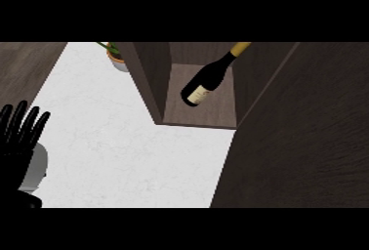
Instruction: Pick up the wine, place it into the cabinet and close the cabinet
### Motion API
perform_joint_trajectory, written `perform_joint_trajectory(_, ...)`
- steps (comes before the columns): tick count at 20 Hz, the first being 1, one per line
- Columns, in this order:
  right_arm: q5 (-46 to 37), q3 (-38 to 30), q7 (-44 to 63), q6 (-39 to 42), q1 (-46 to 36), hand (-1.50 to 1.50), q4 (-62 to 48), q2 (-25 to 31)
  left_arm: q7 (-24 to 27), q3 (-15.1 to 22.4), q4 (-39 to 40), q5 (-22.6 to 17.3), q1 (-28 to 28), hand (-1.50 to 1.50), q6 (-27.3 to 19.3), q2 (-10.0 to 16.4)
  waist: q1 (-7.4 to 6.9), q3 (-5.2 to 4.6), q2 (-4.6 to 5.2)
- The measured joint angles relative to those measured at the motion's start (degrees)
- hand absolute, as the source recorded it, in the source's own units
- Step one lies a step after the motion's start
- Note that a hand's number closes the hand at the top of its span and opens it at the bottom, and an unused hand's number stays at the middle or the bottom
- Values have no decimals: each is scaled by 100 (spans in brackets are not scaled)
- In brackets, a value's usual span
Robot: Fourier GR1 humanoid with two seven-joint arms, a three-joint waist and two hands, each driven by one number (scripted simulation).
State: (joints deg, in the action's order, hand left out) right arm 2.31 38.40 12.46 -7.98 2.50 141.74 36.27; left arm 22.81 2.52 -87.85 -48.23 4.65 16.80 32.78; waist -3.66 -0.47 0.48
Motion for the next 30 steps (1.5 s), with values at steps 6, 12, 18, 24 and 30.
perform_joint_trajectory(6, 159, 63, 834, -178, -1219, 150, -541, -1011, -40, -67, 110, -40, -26, -150, 137, 63, -80, -7, -1)
perform_joint_trajectory(12, 261, 218, 1853, -582, -3032, 150, -1735, -2681, -63, -222, 314, -108, -59, -150, 261, 118, 3, 8, -18)
perform_joint_trajectory(18, 755, -266, 2043, -1119, -4891, 150, -3479, -3396, -70, -357, 434, -100, -72, -150, 333, 92, 98, 29, -23)
perform_joint_trajectory(24, 1458, -716, 1622, -1205, -5646, 150, -4688, -3573, -141, -593, 504, -62, -17, -150, 436, 82, 209, 39, -35)
perform_joint_trajectory(30, 1786, -1187, 1247, -1027, -5665, 150, -5391, -3599, -135, -767, 590, 54, -7, -150, 549, -35, 281, 47, -42)
